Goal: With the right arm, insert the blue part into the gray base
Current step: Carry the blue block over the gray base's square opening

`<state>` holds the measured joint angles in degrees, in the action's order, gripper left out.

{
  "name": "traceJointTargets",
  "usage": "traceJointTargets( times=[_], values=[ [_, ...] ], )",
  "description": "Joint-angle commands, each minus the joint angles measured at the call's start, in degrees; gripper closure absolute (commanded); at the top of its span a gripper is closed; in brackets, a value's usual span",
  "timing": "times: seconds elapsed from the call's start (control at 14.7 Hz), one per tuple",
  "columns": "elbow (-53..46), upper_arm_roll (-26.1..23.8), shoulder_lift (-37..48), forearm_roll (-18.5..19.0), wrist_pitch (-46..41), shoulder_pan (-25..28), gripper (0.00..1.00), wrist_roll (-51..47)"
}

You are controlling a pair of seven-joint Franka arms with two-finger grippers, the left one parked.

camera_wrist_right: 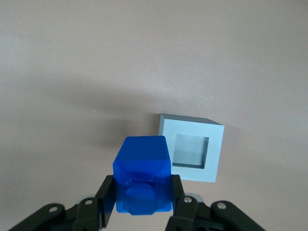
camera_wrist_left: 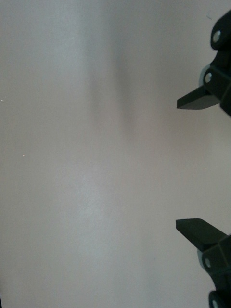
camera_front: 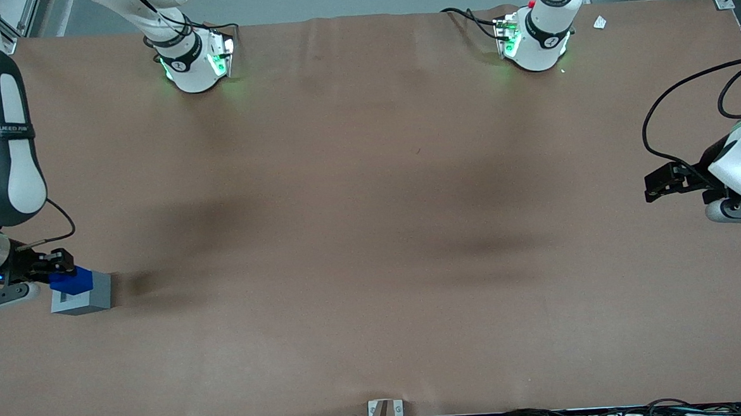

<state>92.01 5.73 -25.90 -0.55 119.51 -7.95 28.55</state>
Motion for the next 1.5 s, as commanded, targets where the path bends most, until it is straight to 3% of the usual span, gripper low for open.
traceJointTargets(
  times=[0.0, 0.34, 0.88, 1.43],
  values=[
    [-3.84, -0.63, -3.62, -0.67, -0.86, -2.50, 1.00, 1.24],
    [-14.12, -0.72, -11.62, -2.52, -7.00, -5.67, 1.00, 1.07],
    [-16.42, -0.81, -13.65, -4.28, -7.80, -5.76, 1.00, -0.78],
    [-18.35, -0.55, -14.88, -3.75, -9.73, -6.03, 1.00, -5.16]
  ],
)
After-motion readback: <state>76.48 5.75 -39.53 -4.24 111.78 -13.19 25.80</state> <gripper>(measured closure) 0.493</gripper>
